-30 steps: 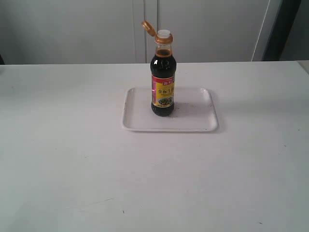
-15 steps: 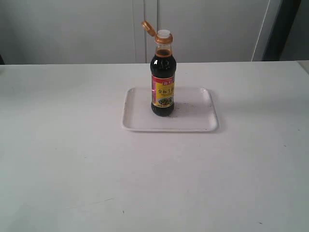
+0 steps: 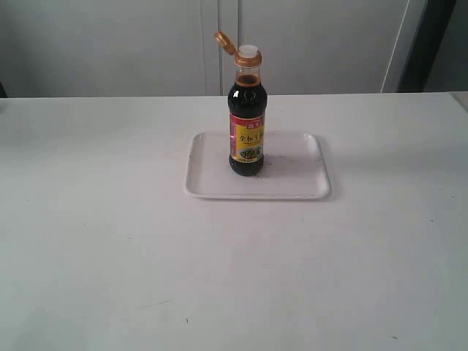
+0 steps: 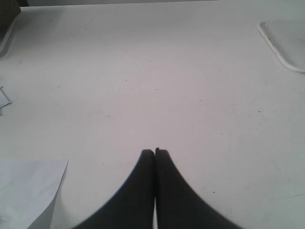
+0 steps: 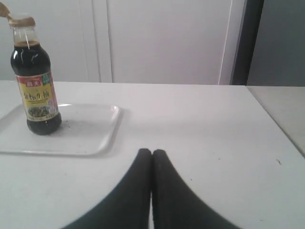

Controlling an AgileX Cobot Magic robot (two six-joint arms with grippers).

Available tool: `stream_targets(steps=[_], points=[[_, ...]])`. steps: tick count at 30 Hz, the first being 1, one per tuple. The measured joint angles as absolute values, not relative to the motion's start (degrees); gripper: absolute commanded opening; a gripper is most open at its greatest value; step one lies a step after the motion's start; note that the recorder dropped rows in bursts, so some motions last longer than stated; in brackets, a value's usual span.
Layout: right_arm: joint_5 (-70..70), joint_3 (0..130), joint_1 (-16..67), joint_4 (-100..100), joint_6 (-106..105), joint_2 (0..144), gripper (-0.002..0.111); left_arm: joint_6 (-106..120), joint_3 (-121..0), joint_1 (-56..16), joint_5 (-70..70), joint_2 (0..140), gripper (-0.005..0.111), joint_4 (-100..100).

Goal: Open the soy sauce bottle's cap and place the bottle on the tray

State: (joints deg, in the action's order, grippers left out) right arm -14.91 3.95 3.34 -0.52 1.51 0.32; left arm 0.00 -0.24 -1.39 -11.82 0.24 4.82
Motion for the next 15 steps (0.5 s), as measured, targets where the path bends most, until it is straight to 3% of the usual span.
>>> stream_targets(steps=[15], points=[[-15.97,0.31,3.34,1.53,1.4,0.29,0.0,0.0,-0.24,-1.39,-11.82,0.24,0.0,4.82]])
